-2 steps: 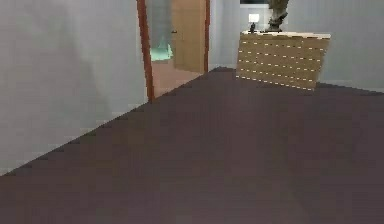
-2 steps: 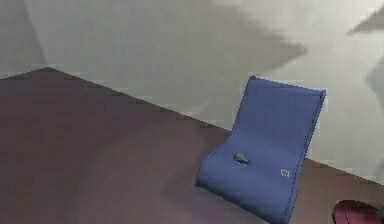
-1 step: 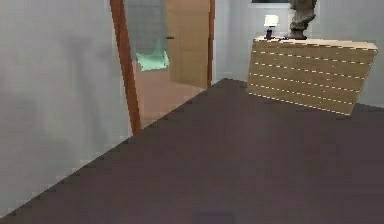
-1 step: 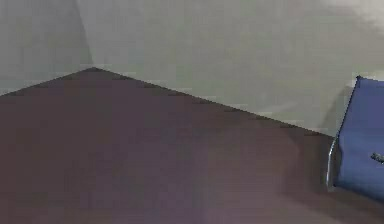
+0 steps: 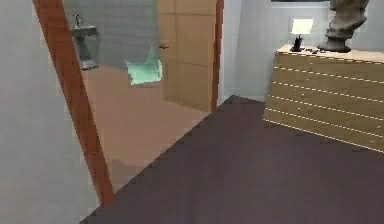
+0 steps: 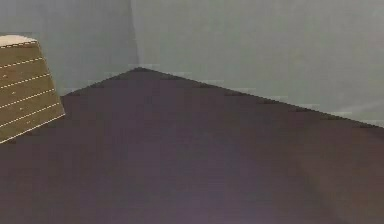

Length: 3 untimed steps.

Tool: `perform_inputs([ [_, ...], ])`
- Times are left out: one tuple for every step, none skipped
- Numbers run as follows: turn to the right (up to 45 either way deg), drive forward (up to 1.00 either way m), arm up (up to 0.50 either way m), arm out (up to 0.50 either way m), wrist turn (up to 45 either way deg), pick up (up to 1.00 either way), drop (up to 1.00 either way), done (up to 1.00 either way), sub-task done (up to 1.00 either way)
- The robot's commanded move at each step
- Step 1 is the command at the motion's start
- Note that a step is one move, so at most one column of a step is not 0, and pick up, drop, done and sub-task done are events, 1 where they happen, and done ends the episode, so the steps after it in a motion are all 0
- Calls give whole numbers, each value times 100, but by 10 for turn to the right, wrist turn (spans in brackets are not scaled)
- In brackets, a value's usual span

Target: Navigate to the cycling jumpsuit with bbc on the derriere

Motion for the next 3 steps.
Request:
perform_inputs([
  [0, 100, 0, 0, 0, 0, 0, 0, 0],
  [-330, 0, 0, 0, 0, 0, 0, 0, 0],
  [0, 100, 0, 0, 0, 0, 0, 0, 0],
])
